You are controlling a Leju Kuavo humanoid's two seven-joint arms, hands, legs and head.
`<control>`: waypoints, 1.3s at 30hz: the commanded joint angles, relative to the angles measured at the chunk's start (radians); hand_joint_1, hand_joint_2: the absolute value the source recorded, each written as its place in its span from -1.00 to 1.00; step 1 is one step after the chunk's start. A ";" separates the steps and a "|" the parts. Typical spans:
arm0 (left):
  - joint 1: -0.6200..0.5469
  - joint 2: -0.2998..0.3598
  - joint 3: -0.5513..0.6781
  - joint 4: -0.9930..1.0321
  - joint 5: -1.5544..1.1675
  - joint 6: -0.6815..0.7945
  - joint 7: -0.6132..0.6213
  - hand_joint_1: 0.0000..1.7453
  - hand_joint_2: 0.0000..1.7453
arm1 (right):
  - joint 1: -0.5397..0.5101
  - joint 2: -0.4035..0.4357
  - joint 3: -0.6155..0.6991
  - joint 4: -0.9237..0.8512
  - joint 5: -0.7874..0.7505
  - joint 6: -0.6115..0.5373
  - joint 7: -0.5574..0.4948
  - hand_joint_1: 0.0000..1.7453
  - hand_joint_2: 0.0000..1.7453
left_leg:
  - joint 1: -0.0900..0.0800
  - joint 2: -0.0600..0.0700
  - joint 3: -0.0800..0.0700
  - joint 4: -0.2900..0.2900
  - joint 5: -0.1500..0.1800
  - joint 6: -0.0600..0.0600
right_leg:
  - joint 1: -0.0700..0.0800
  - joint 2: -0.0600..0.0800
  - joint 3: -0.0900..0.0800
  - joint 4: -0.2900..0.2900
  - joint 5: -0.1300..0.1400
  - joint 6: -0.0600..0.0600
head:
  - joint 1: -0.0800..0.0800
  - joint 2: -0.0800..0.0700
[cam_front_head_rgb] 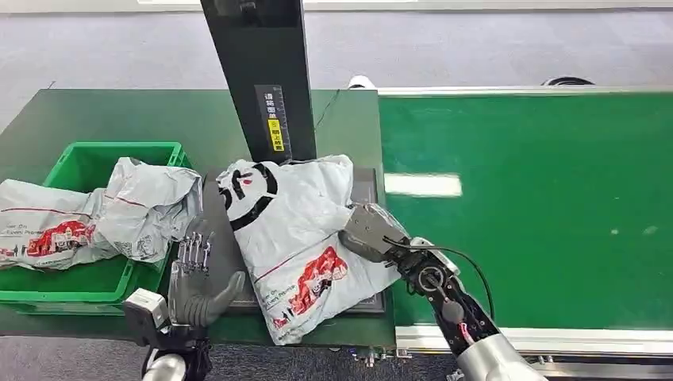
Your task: Moved the parcel from conveyor to table for the left to box.
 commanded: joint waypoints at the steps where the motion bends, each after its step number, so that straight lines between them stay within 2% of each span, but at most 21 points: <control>1: 0.007 0.023 -0.014 0.002 0.002 0.008 -0.001 -1.00 1.00 | -0.040 0.012 0.036 0.027 0.012 -0.040 -0.088 -1.00 1.00 | 0.000 0.002 0.001 0.000 0.000 0.000 | 0.000 0.000 0.000 0.000 0.000 0.000 | 0.000 0.000; 8: 0.021 0.020 -0.018 0.005 0.004 0.004 -0.025 -1.00 1.00 | 0.003 -0.006 0.022 -0.056 0.002 -0.079 -0.197 -1.00 1.00 | 0.000 0.001 0.001 -0.001 0.000 0.000 | 0.001 -0.001 0.001 -0.001 0.000 -0.001 | 0.000 0.000; 12: -0.005 0.013 -0.017 0.017 0.003 0.004 -0.025 -1.00 1.00 | 0.016 0.001 -0.035 -0.105 -0.054 -0.107 -0.251 -1.00 1.00 | 0.000 0.000 0.000 0.000 0.000 0.000 | 0.001 -0.002 0.000 0.000 0.000 -0.001 | 0.000 0.000; 24: -0.023 0.009 -0.022 0.020 -0.014 -0.032 -0.027 -1.00 1.00 | 0.108 0.000 -0.170 -0.238 -0.181 -0.192 -0.293 -1.00 1.00 | 0.000 -0.001 0.000 0.000 0.000 0.000 | 0.001 -0.003 0.001 -0.001 0.000 -0.001 | 0.000 0.000; 31: -0.015 0.019 -0.072 0.013 -0.082 -0.121 -0.030 -1.00 1.00 | 0.256 0.008 -0.258 -0.446 -0.247 -0.234 -0.325 -1.00 1.00 | 0.000 -0.003 0.000 0.000 0.000 0.001 | 0.001 -0.005 0.001 -0.001 -0.001 0.000 | 0.000 0.000; 36: -0.018 0.018 -0.072 0.017 -0.091 -0.128 -0.029 -1.00 1.00 | 0.275 0.012 -0.276 -0.468 -0.252 -0.238 -0.325 -1.00 1.00 | 0.000 -0.001 0.000 0.000 0.000 0.000 | 0.000 -0.002 0.000 0.000 0.000 0.000 | 0.000 0.000; 39: -0.021 0.008 -0.058 0.015 -0.096 -0.145 -0.026 -1.00 1.00 | 0.353 0.025 -0.336 -0.541 -0.268 -0.238 -0.324 -1.00 1.00 | 0.000 -0.002 0.000 0.000 0.000 0.000 | 0.000 -0.003 0.001 -0.001 0.000 0.000 | 0.000 0.000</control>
